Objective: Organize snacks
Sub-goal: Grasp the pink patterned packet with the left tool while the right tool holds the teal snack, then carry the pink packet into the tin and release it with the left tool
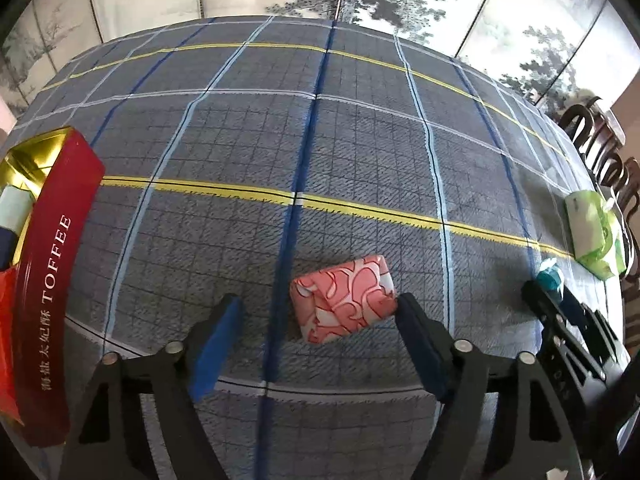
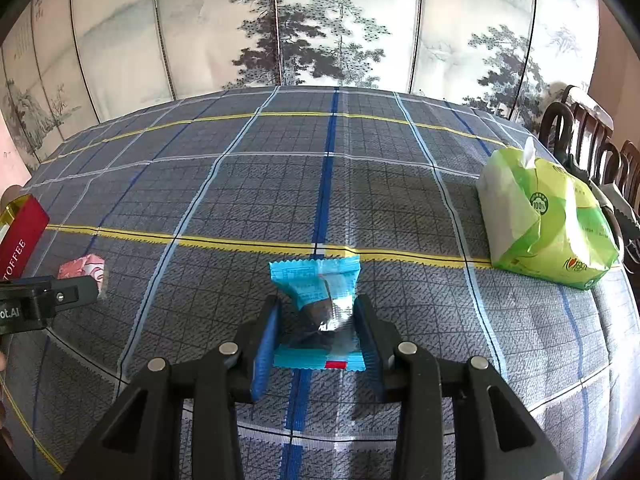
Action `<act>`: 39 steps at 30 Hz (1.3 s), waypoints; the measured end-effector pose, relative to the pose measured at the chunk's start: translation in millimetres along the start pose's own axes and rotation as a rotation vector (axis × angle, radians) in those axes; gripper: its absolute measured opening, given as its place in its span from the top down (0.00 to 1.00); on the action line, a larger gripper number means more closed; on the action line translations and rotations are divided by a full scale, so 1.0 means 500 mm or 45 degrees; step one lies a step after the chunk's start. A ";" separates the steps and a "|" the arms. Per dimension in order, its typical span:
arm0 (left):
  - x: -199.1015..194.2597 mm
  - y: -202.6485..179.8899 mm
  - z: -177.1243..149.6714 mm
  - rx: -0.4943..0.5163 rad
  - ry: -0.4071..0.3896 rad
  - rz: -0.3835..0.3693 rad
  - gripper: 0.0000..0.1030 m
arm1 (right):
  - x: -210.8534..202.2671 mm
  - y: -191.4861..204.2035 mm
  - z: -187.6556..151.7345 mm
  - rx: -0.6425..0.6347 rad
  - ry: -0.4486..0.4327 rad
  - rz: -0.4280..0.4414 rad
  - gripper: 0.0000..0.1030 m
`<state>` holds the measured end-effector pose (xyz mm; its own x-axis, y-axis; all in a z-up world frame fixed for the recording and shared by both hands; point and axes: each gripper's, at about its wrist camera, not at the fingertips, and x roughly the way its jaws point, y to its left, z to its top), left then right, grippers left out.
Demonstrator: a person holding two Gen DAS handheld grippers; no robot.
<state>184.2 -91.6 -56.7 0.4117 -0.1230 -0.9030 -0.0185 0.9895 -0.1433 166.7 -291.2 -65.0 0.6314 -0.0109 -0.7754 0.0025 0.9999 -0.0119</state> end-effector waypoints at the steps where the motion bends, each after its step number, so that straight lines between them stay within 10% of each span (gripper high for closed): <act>1: -0.002 0.002 -0.001 0.008 -0.001 -0.003 0.34 | 0.000 0.002 0.000 -0.001 0.000 -0.001 0.62; 7: -0.011 0.014 -0.005 0.042 -0.010 -0.043 0.57 | 0.001 -0.002 0.001 -0.002 0.000 -0.002 0.62; 39: -0.066 0.069 -0.075 0.172 -0.022 -0.047 0.60 | 0.000 -0.001 0.002 -0.004 0.001 -0.004 0.62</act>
<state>135.9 -56.4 -47.1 0.4256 -0.1595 -0.8907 0.1193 0.9856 -0.1196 167.6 -291.8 -64.5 0.6306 -0.0136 -0.7760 0.0021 0.9999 -0.0159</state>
